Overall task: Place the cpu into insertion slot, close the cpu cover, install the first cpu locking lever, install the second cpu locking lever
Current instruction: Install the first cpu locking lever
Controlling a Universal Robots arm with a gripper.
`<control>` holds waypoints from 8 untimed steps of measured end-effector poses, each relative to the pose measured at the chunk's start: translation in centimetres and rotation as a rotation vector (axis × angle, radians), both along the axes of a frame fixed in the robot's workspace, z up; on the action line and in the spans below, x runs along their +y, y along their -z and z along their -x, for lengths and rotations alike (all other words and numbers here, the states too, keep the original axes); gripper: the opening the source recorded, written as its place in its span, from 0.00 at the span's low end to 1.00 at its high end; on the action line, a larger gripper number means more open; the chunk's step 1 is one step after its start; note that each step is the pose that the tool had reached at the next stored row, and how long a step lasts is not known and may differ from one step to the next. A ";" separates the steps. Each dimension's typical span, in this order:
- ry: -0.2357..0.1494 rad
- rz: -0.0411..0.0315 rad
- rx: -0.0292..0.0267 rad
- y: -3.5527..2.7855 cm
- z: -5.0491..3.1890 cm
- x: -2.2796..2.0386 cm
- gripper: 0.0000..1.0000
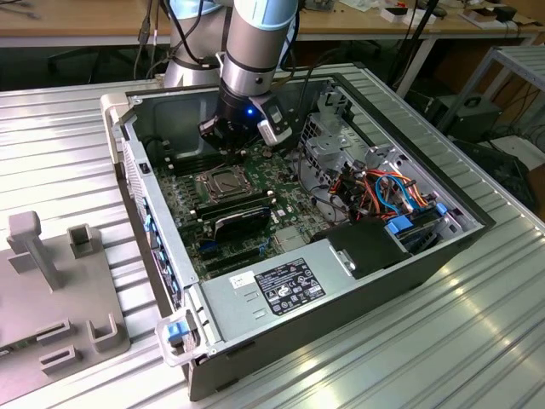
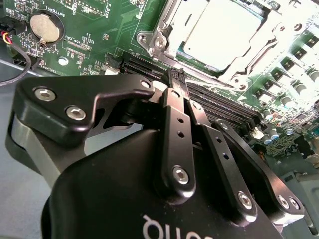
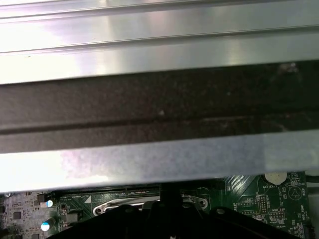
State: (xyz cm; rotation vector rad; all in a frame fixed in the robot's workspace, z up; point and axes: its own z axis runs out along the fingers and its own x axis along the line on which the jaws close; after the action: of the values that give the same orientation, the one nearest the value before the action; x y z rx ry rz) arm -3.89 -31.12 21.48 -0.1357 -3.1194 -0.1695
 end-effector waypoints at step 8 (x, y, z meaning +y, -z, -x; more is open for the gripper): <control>0.000 0.0002 0.0001 0.28 -0.11 0.00 0.11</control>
State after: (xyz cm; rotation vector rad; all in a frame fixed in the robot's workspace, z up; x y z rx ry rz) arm -3.78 -31.12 21.20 -0.1352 -3.1194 -0.1692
